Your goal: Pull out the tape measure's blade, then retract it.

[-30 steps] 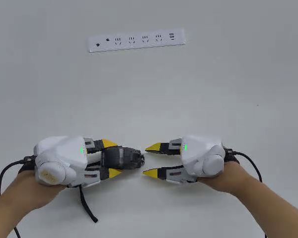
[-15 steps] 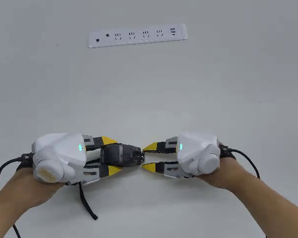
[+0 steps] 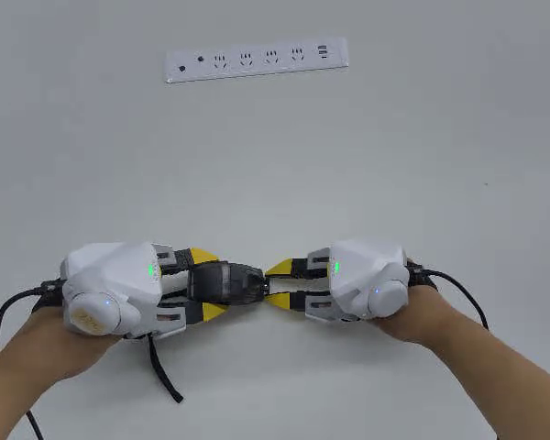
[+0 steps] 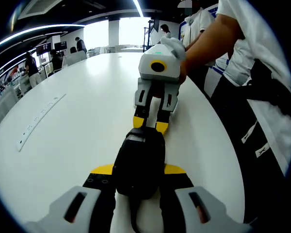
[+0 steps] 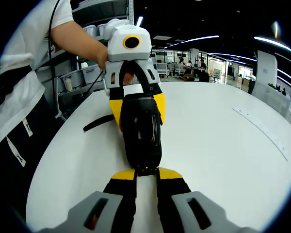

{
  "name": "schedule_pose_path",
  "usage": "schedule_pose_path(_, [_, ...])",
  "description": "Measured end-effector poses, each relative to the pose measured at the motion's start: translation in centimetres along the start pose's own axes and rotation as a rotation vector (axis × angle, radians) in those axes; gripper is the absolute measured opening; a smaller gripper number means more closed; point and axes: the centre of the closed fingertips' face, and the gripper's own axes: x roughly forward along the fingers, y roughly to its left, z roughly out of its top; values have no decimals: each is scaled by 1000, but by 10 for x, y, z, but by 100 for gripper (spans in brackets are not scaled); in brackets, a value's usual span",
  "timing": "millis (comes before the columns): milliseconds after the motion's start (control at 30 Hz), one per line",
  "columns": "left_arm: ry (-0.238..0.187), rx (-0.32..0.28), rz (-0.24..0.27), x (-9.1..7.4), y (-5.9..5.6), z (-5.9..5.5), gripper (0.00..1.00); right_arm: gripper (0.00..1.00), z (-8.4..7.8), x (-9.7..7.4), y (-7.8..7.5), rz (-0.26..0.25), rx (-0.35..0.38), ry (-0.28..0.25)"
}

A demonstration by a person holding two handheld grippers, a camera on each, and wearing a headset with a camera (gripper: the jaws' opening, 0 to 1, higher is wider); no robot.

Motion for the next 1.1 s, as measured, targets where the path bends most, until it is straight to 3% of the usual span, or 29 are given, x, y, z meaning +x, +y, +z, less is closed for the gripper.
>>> schedule_pose_path(600, [17,12,-11,5,-1,-3,32,13,0,0,-1,24,-8,-29])
schedule_pose_path(833, [11,41,-5,4,-2,-3,31,11,0,1,1,30,-16,-27])
schedule_pose_path(1100, [18,31,-10,4,0,-4,30,10,0,0,1,31,-3,-26])
